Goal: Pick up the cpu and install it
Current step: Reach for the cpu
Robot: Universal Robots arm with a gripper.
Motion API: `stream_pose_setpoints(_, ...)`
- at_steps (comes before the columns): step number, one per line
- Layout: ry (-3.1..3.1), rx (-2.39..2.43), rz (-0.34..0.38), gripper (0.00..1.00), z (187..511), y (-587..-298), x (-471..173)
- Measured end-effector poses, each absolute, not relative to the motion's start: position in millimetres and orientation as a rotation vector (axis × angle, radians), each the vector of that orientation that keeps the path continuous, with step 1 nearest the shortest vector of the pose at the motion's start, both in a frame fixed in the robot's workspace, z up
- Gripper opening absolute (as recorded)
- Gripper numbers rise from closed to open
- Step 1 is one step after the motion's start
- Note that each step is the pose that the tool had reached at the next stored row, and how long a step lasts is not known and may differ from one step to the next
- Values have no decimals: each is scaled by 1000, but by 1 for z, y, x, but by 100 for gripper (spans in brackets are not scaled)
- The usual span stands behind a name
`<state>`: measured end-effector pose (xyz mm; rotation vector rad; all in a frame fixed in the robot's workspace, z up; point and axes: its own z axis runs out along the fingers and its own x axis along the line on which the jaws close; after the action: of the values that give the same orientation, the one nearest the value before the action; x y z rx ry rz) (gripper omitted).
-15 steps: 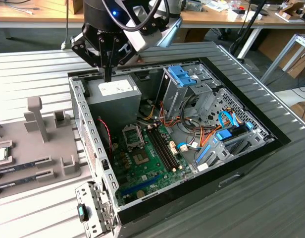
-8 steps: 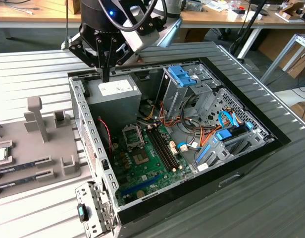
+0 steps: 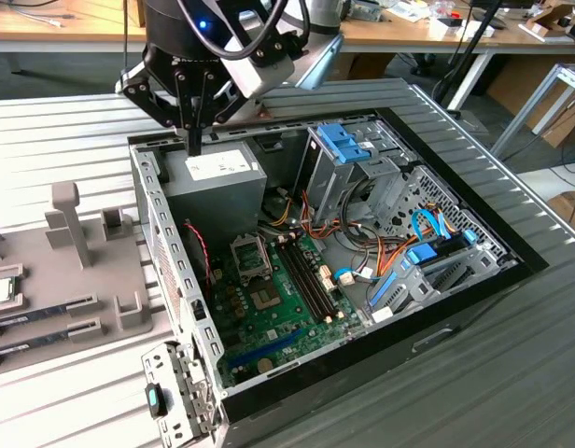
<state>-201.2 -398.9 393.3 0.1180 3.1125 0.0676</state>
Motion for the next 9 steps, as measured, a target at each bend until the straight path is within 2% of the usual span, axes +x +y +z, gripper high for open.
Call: stream_pose_setpoints(9, 3113, 118, 68, 11, 393, -399, -209)
